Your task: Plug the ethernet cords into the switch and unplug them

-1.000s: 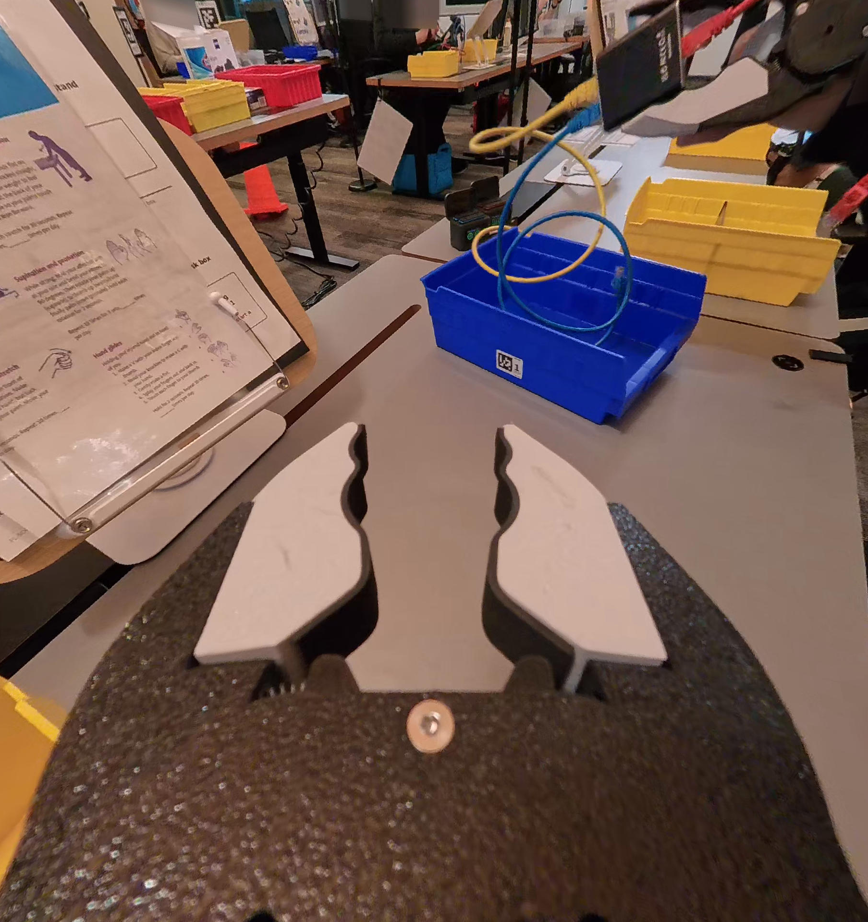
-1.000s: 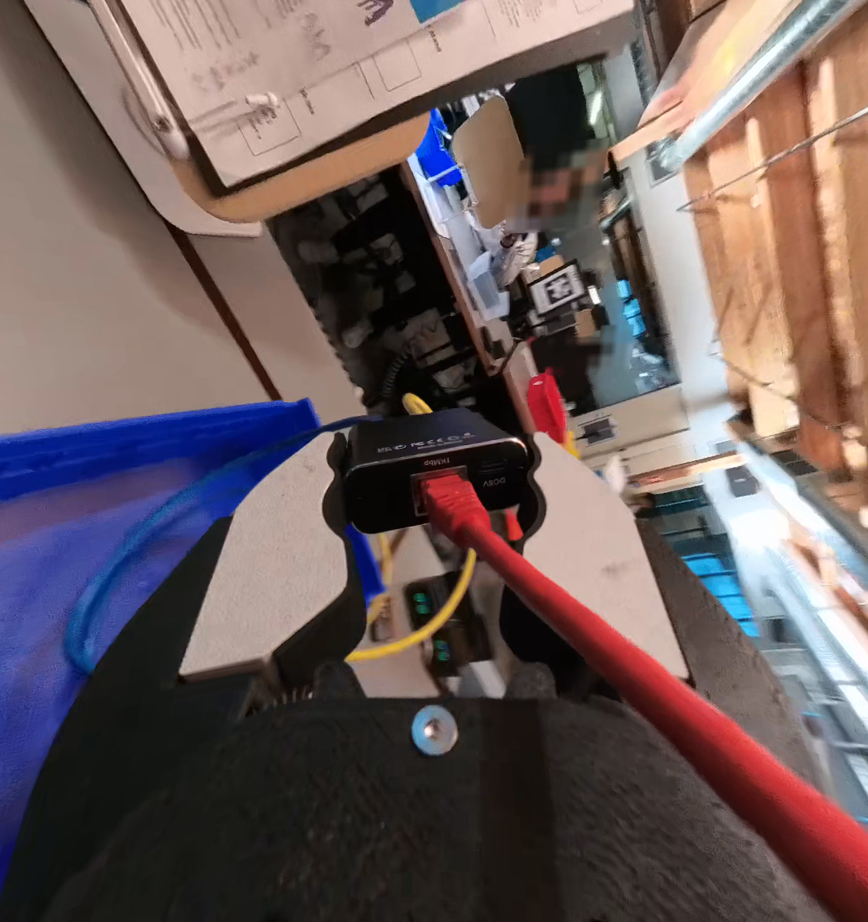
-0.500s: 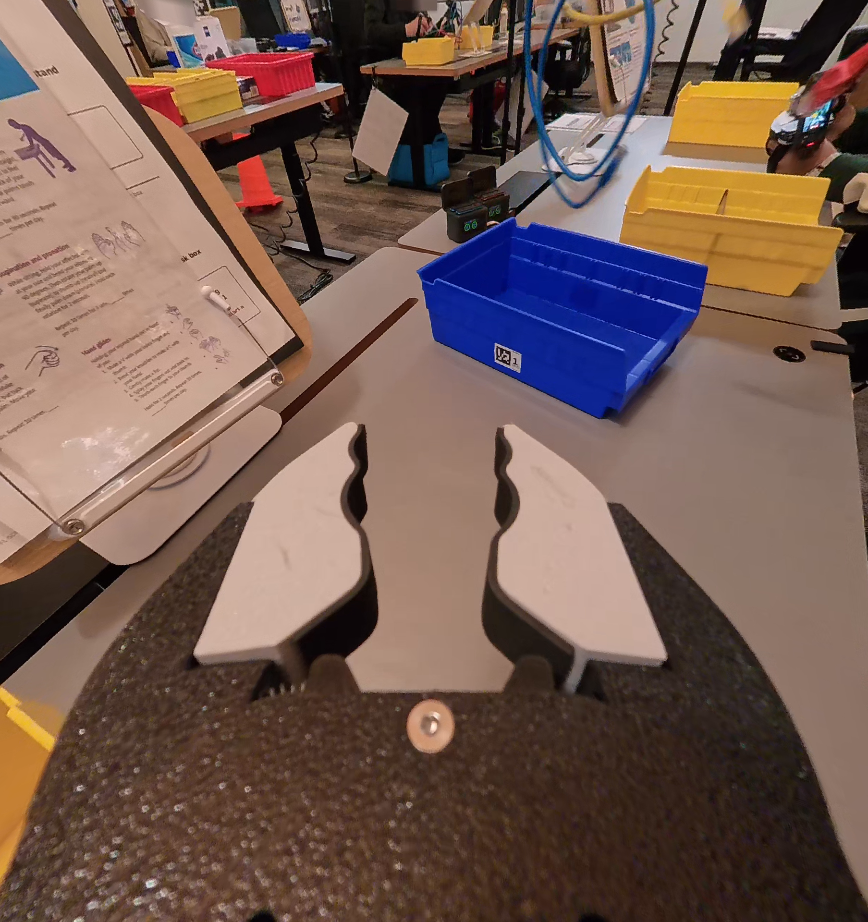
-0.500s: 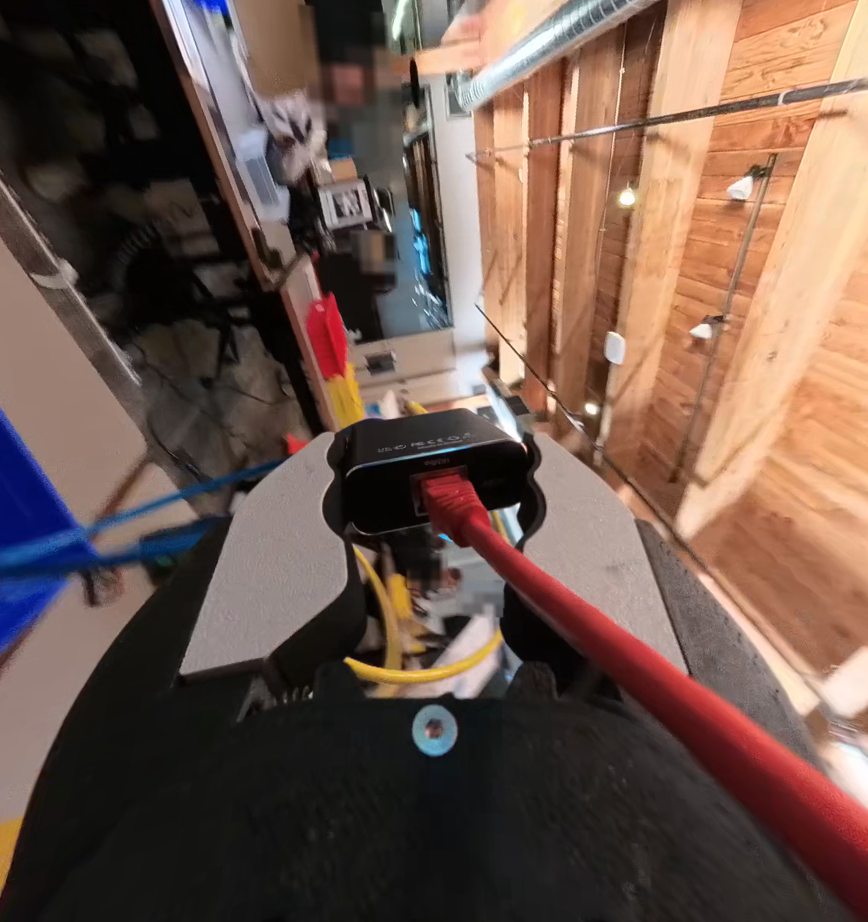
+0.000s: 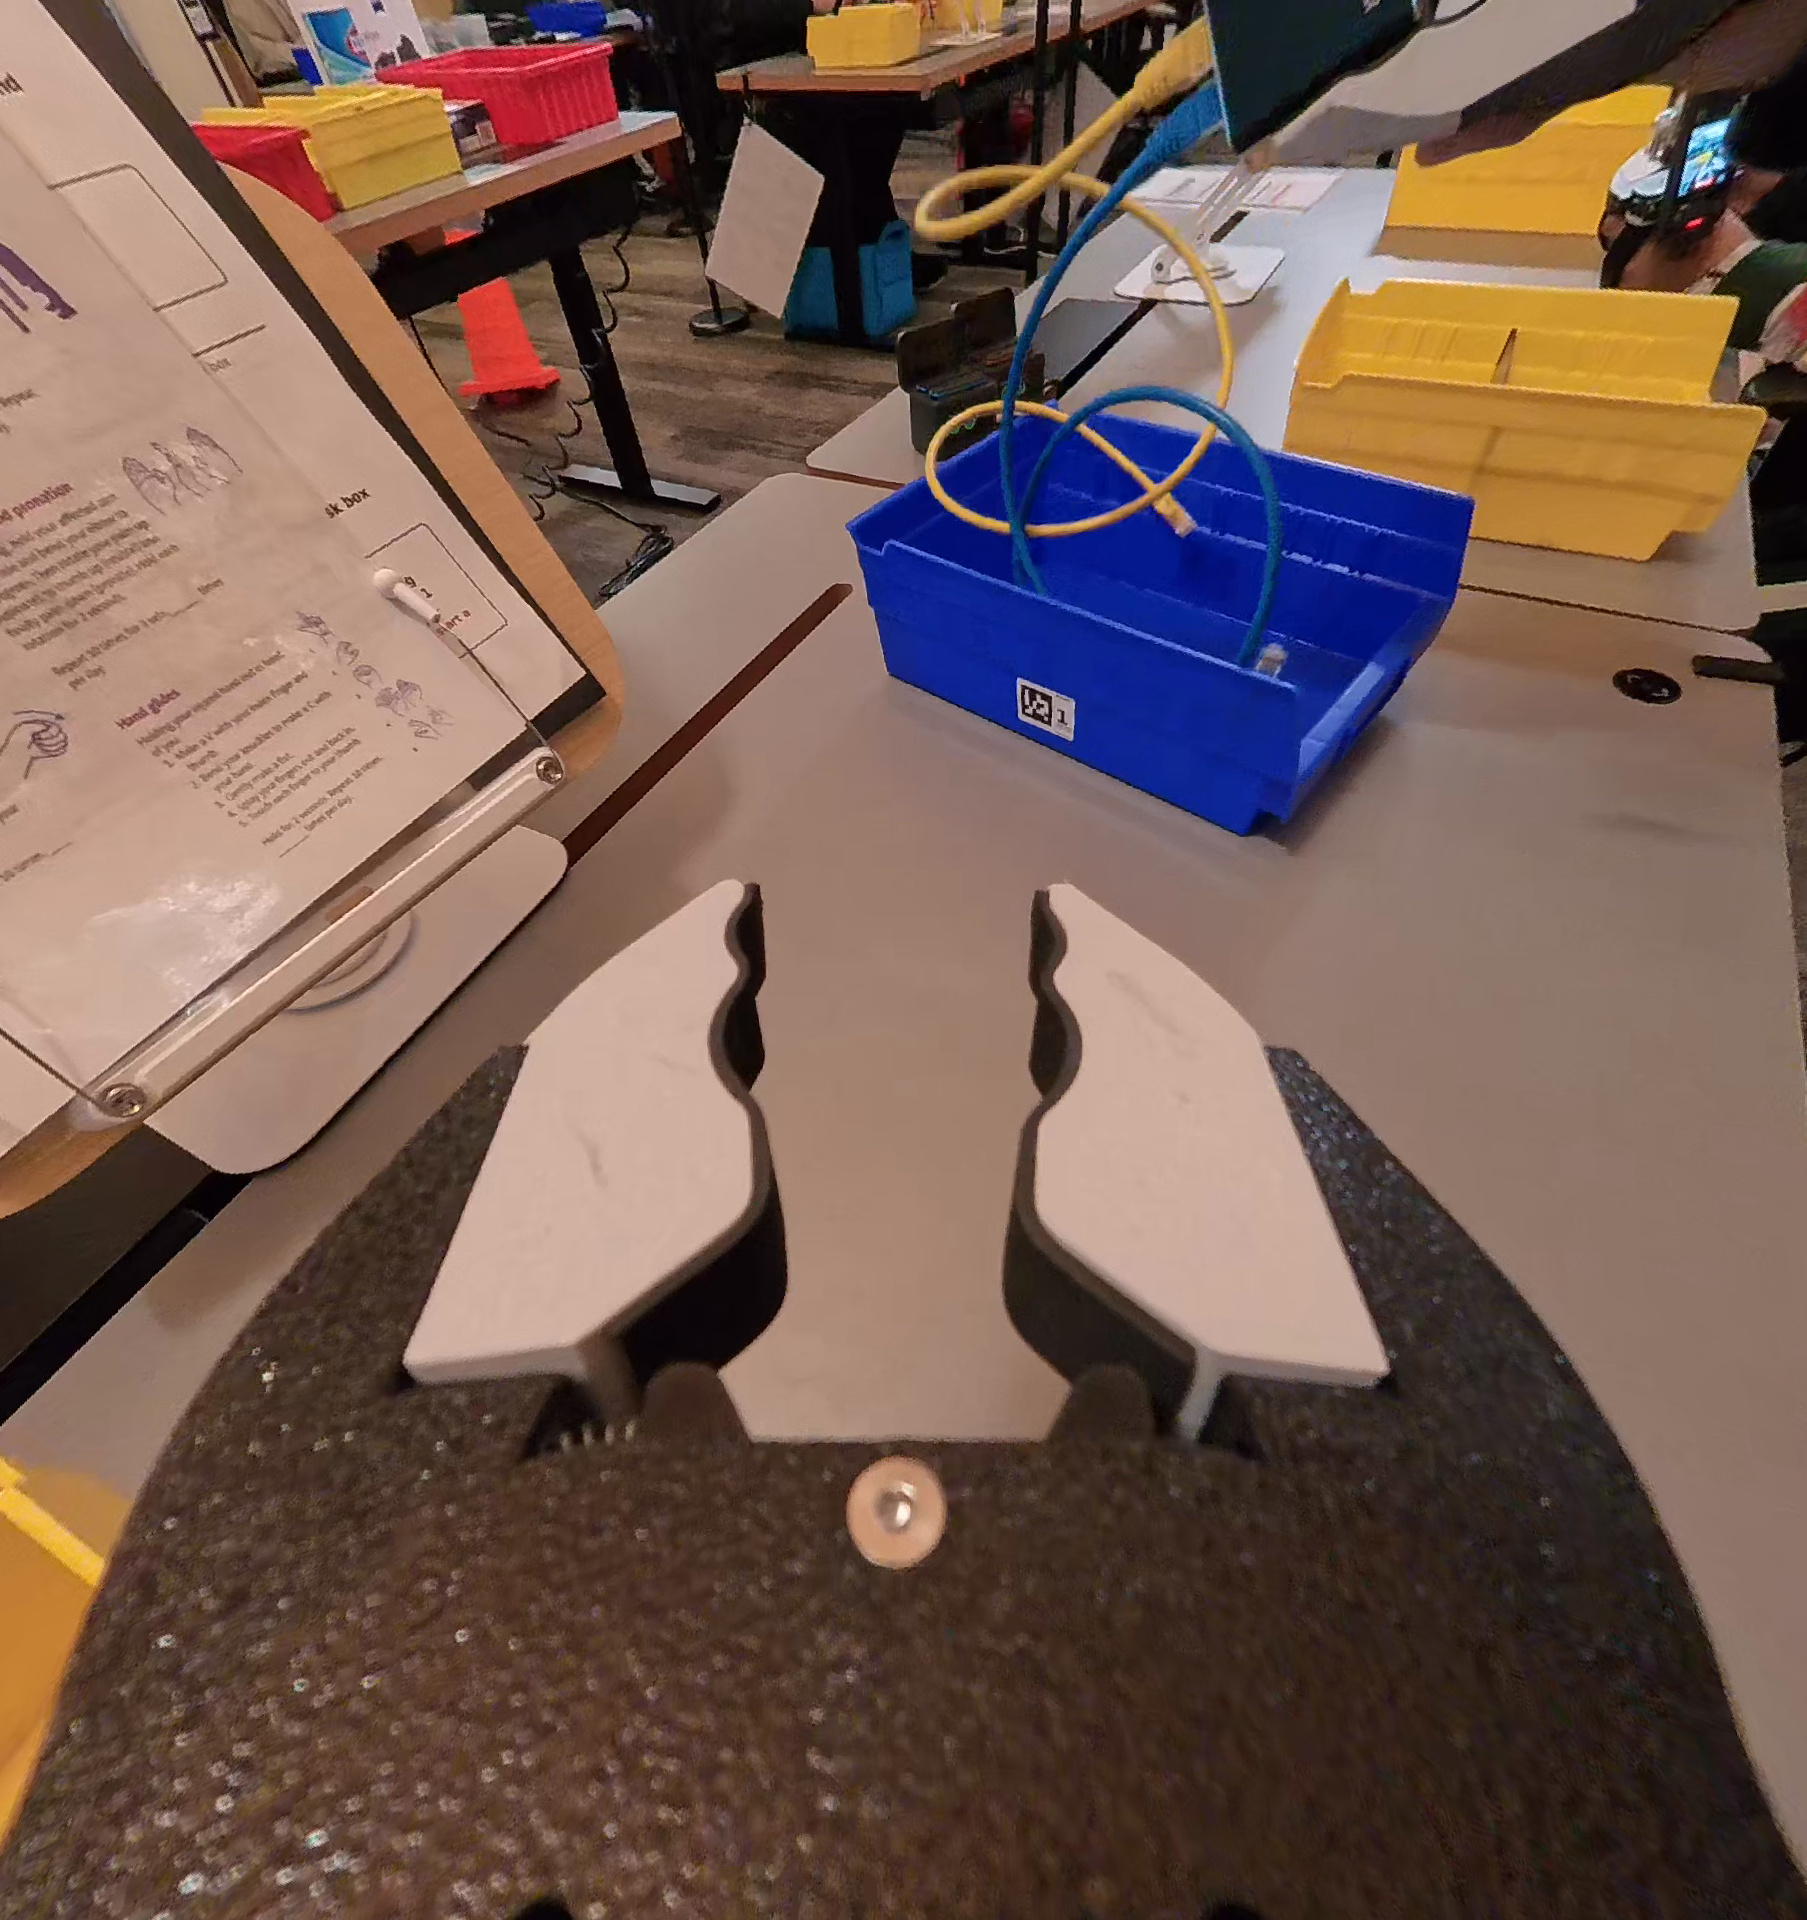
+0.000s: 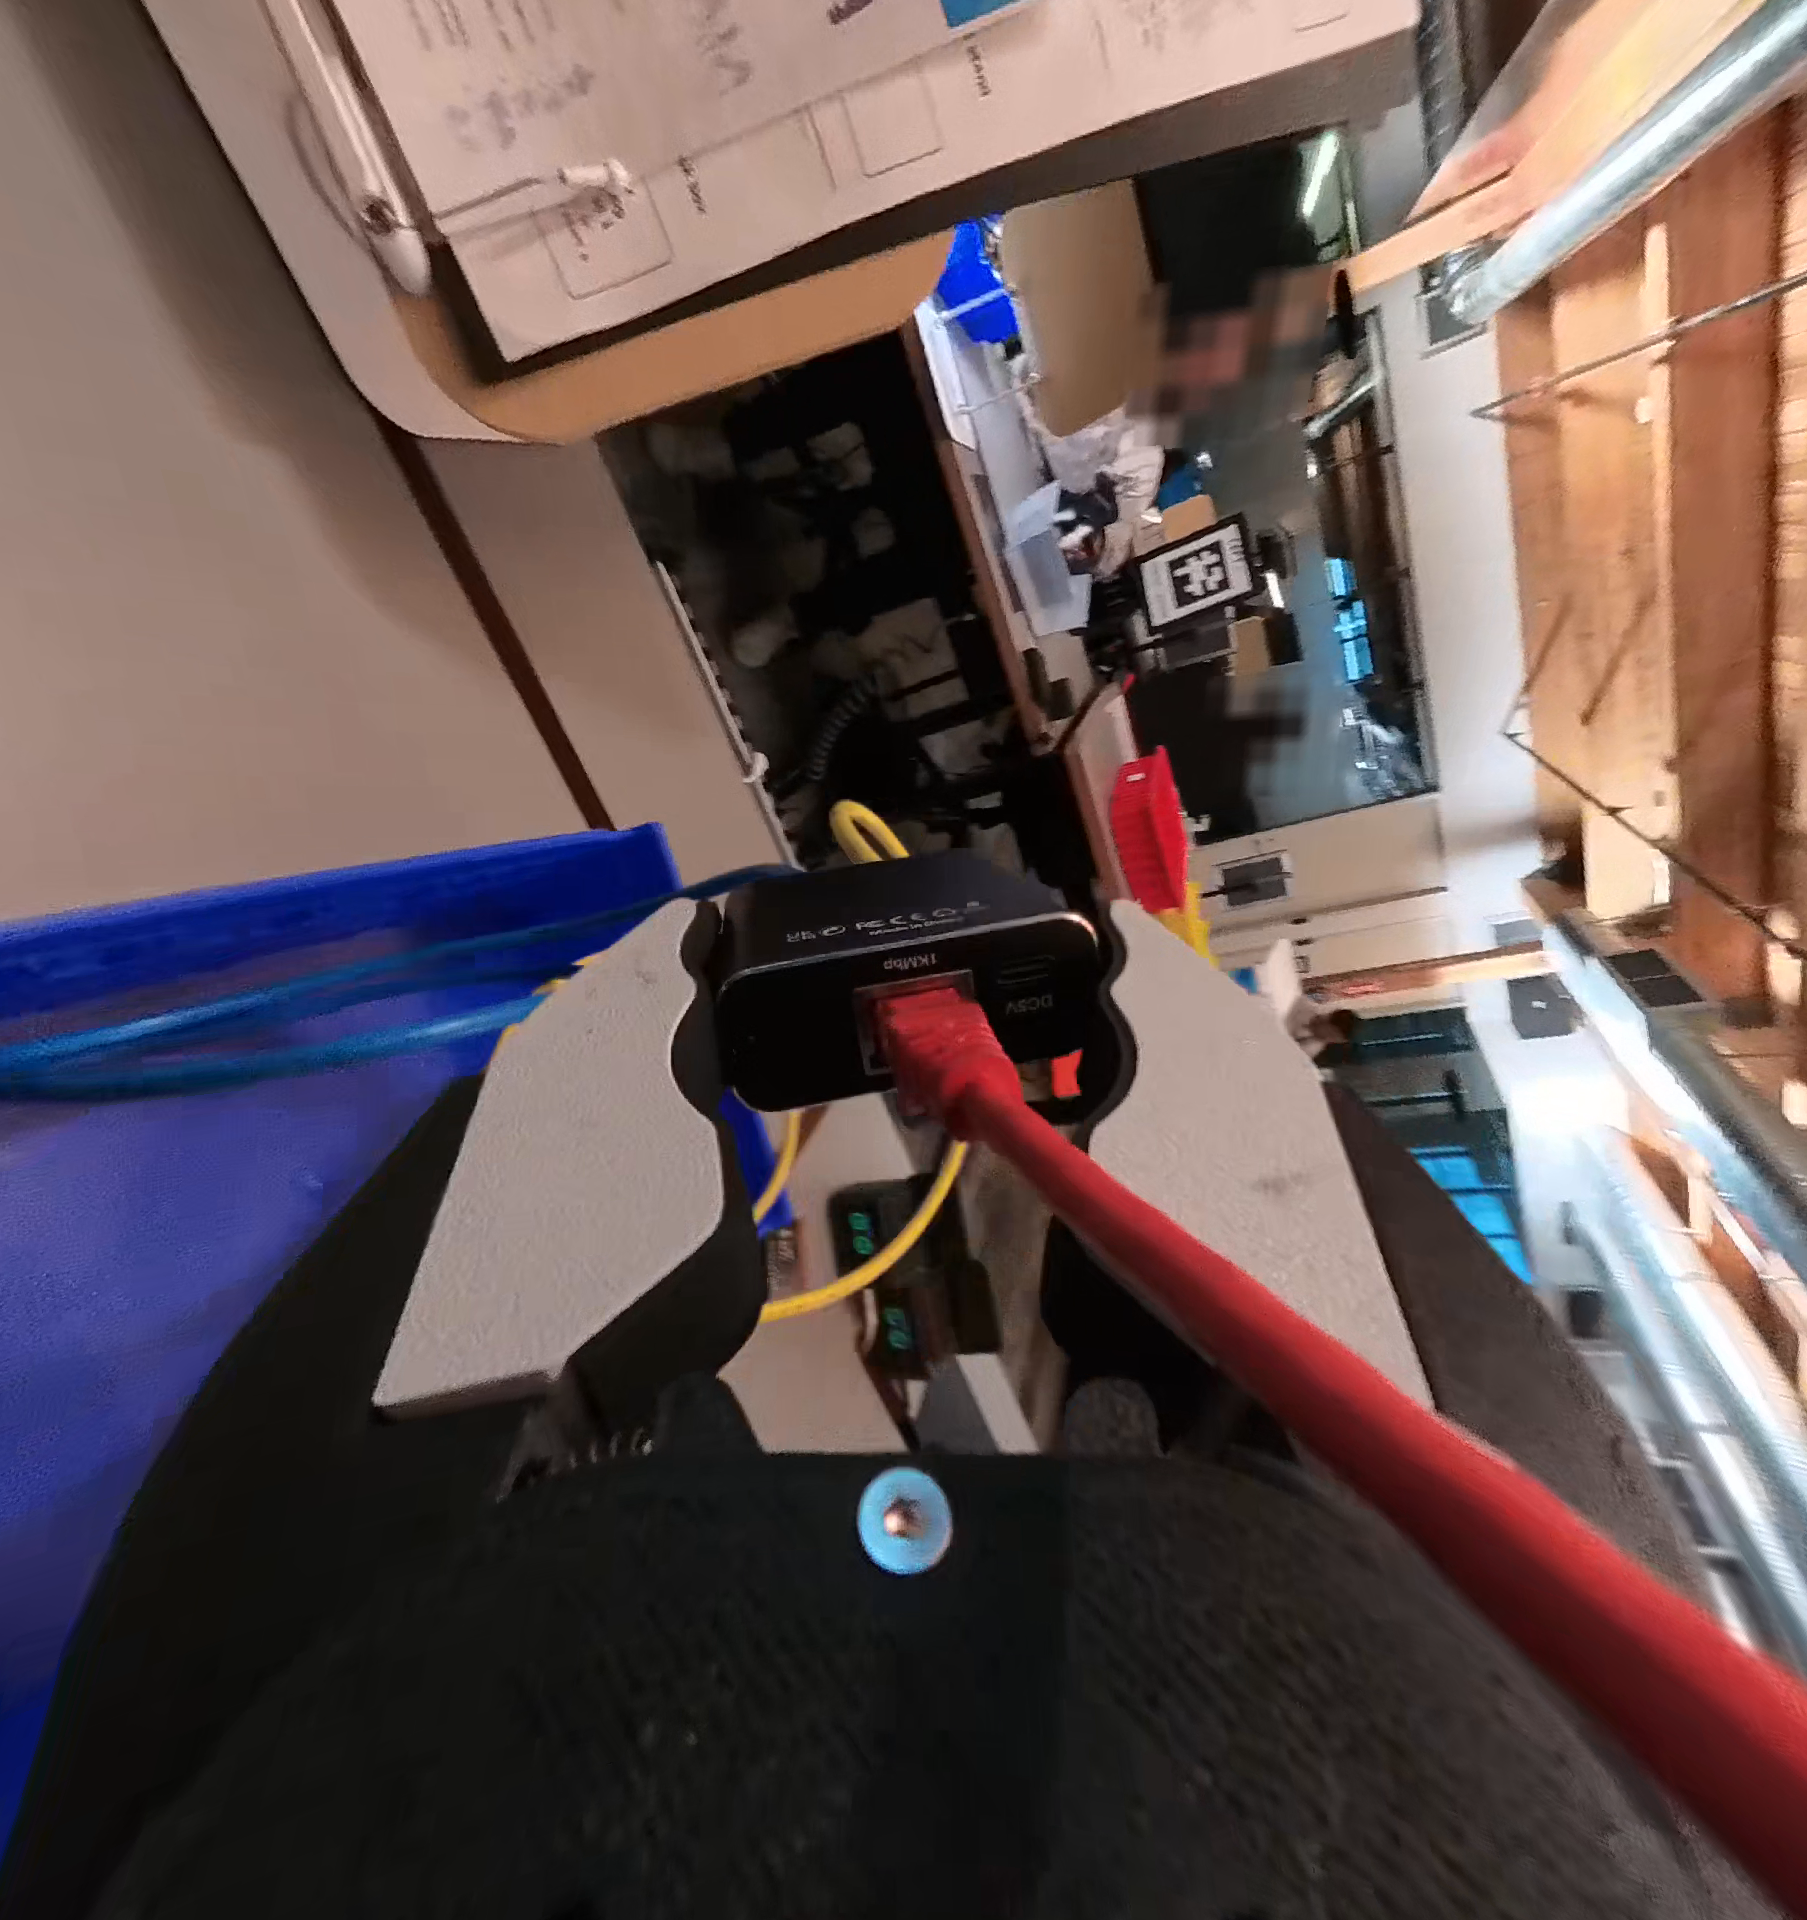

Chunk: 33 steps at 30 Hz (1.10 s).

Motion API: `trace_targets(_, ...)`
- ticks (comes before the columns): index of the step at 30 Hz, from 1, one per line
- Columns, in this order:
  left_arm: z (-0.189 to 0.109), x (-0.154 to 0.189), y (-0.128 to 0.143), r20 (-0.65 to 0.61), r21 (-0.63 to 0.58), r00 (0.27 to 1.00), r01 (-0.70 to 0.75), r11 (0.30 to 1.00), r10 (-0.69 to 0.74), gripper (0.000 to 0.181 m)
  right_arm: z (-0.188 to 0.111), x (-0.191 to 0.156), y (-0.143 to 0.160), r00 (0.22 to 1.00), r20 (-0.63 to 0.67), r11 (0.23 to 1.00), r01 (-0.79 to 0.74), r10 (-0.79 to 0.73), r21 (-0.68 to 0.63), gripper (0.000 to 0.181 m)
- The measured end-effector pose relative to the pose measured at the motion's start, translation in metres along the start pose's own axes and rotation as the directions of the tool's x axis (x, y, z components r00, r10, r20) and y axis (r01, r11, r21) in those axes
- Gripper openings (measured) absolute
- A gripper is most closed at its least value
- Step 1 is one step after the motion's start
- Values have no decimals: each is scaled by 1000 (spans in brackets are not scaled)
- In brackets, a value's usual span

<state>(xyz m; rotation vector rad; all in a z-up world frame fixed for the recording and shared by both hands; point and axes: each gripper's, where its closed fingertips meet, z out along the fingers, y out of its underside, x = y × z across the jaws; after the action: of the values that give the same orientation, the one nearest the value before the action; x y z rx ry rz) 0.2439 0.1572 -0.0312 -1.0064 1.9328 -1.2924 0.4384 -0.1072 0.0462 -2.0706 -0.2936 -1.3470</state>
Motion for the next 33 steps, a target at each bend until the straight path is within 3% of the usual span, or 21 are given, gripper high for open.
trace_targets(4,1,0,1,2,-5,1000,-5,1000,5,48,14,-25,14,996,73,998,-57,59,-30,68)
trace_targets(8,1,0,2,2,-14,1000,-10,1000,10,48,31,-58,58,991,116,974,-42,70,-225,68)
trace_targets(12,0,0,2,1,-14,1000,-12,1000,12,48,41,-89,112,971,120,894,-139,208,-425,68)
trace_targets(16,0,-1,2,3,-13,1000,-15,1000,15,48,39,-95,140,941,17,787,-271,337,-554,68)
trace_targets(19,0,0,3,1,-16,1000,-15,1000,15,48,43,-92,151,980,-15,818,-173,198,-548,68)
trace_targets(23,0,1,2,4,-17,1000,-26,1000,26,48,47,-95,177,998,-44,770,1,-38,-638,68)
trace_targets(28,3,3,4,-4,-28,1000,-31,999,31,48,47,-96,194,973,-56,638,101,-222,-764,68)
trace_targets(31,6,5,5,-9,-32,999,-36,999,35,48,46,-96,197,980,-124,604,-3,-158,-797,68)
trace_targets(33,7,6,6,-15,-38,999,-38,999,37,48,47,-98,199,940,12,485,186,-340,-855,59)
